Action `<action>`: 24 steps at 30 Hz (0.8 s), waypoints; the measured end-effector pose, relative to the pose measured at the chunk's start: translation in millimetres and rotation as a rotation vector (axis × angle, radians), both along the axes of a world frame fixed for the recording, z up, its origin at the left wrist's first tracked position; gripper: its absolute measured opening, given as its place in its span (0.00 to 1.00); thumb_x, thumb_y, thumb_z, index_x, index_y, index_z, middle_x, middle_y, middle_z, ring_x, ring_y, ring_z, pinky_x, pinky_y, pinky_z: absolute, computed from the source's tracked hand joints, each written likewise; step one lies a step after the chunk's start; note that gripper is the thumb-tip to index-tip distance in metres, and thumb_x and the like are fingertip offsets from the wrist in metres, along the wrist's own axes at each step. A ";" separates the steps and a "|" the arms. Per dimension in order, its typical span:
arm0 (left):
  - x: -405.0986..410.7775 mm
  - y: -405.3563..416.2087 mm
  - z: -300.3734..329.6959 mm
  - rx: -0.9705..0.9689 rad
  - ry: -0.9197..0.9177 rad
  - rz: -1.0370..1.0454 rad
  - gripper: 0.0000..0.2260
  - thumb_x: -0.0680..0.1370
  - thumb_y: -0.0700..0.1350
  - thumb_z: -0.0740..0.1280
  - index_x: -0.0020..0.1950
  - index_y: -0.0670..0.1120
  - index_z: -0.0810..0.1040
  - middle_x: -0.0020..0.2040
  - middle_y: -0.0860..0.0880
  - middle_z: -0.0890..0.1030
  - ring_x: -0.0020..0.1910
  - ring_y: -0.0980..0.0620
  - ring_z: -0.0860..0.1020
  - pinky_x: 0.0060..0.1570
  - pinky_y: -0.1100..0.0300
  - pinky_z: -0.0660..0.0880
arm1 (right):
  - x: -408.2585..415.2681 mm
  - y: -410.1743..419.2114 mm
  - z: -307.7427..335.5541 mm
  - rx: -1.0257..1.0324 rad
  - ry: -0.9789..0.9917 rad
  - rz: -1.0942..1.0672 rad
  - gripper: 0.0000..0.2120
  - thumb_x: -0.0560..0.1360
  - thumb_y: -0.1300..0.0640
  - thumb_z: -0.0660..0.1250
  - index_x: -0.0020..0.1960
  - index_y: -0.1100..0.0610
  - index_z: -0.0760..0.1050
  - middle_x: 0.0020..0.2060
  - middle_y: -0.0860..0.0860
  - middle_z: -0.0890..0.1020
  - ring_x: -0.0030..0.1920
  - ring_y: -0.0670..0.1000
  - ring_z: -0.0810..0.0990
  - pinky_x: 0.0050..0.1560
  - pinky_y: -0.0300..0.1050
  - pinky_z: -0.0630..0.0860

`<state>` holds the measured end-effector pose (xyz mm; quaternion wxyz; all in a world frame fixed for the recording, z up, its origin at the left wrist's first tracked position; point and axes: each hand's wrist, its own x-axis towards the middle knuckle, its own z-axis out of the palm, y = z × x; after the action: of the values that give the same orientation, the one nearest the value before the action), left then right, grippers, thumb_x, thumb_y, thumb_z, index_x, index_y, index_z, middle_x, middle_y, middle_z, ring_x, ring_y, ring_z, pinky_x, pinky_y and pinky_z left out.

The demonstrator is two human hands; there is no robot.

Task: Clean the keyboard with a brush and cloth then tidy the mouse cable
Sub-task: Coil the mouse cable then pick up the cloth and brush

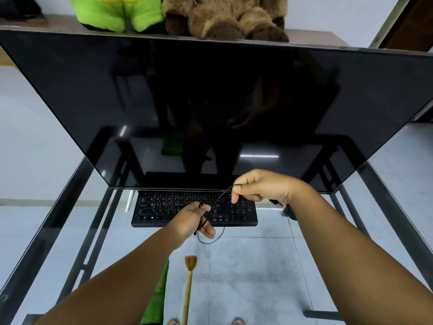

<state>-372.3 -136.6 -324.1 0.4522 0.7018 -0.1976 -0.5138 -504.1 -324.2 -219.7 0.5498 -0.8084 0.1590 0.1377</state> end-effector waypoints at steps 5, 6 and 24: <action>-1.1 2.3 4.2 -0.087 0.166 -0.024 0.24 0.83 0.56 0.50 0.58 0.40 0.77 0.24 0.47 0.67 0.26 0.48 0.67 0.51 0.54 0.70 | 5.2 -2.1 -16.4 -0.057 -0.098 -0.319 0.08 0.78 0.53 0.67 0.46 0.55 0.82 0.25 0.46 0.69 0.27 0.44 0.64 0.32 0.32 0.65; -1.2 2.2 5.0 -0.119 0.234 -0.006 0.25 0.83 0.58 0.51 0.57 0.39 0.77 0.24 0.47 0.63 0.24 0.49 0.64 0.52 0.55 0.71 | 7.0 -2.1 -23.4 -0.058 -0.129 -0.409 0.06 0.77 0.54 0.68 0.47 0.55 0.82 0.24 0.45 0.69 0.26 0.43 0.65 0.31 0.31 0.65; -5.8 -6.8 34.8 -0.277 0.504 0.240 0.16 0.83 0.49 0.56 0.39 0.44 0.71 0.34 0.49 0.68 0.33 0.53 0.68 0.35 0.60 0.72 | 2.0 16.5 -74.9 0.033 -0.258 -0.741 0.03 0.74 0.63 0.72 0.45 0.55 0.82 0.36 0.54 0.83 0.34 0.48 0.82 0.37 0.38 0.80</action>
<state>-378.1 -143.3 -289.2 0.6356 0.5023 -0.0630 -0.5829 -502.1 -307.7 -294.7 0.5907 -0.6979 0.3674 -0.1702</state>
